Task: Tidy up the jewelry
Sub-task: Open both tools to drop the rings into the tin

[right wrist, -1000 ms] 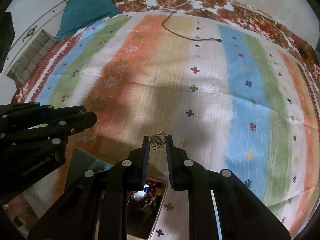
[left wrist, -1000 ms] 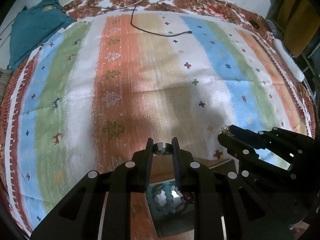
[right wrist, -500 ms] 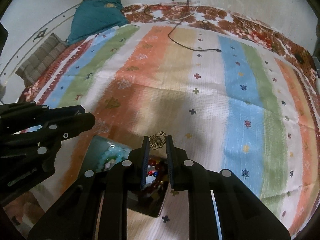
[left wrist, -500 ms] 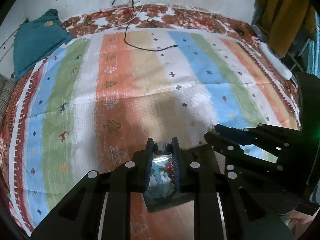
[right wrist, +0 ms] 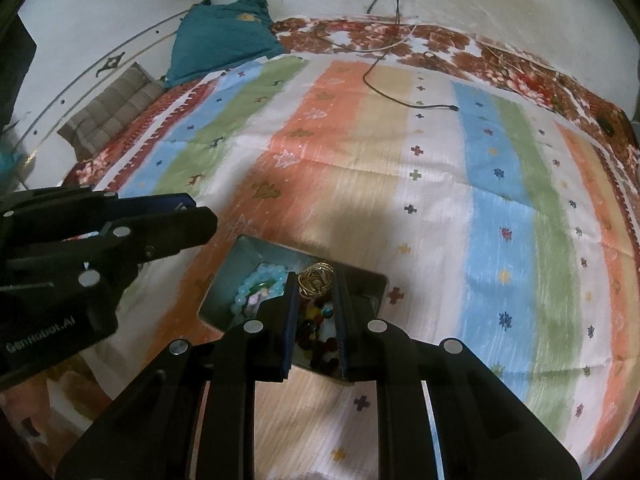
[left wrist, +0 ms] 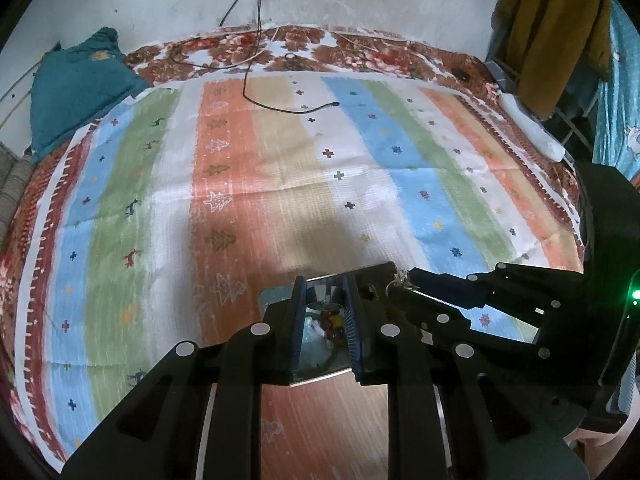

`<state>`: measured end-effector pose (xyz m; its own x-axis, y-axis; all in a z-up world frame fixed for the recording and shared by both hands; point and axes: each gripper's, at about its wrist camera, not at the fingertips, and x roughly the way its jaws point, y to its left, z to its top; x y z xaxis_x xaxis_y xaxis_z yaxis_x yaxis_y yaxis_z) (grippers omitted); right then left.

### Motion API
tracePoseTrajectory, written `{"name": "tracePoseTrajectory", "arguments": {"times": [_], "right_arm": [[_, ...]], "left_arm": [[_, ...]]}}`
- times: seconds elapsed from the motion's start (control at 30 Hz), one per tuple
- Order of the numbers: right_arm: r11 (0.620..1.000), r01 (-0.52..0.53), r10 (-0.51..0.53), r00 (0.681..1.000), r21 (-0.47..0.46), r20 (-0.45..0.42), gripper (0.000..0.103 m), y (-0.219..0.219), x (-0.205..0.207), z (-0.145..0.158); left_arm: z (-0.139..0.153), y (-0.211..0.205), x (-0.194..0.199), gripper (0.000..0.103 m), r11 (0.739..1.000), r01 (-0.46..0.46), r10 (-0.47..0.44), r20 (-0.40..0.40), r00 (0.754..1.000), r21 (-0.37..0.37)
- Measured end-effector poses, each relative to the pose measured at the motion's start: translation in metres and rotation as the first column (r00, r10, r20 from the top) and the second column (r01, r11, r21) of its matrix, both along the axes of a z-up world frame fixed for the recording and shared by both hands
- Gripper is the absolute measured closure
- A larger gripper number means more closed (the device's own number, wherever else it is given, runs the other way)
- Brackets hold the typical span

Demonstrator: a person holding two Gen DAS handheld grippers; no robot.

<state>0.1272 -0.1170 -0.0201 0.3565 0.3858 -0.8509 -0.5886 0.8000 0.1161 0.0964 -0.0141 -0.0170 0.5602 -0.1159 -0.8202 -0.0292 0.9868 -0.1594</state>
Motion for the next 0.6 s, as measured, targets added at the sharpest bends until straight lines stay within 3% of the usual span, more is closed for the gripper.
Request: {"name": "tracePoseTrajectory", "arguments": {"times": [0.43,0.53,0.6], "right_arm": [[1.000,-0.013,0.012,0.999,-0.013,-0.042,0.084,0.0015,-0.0045,-0.0029],[1.000,-0.002,0.001,1.000,-0.029,-0.024,0.070,0.0006,-0.0046,-0.0027],[0.999,0.003,-0.004,1.000,-0.032,-0.020,0.069,-0.0015,-0.0044,-0.0020]], "left_arm": [[-0.0020,-0.0029,-0.0041,0.085,1.000,0.001,-0.001,-0.016,1.000,0.023],[-0.0008,0.0015,-0.0030,0.085,0.999,-0.020,0.020,-0.013,1.000,0.025],[-0.0012,0.0062,-0.0025,0.084,0.999,-0.036,0.036,-0.018,0.999,0.019]]}}
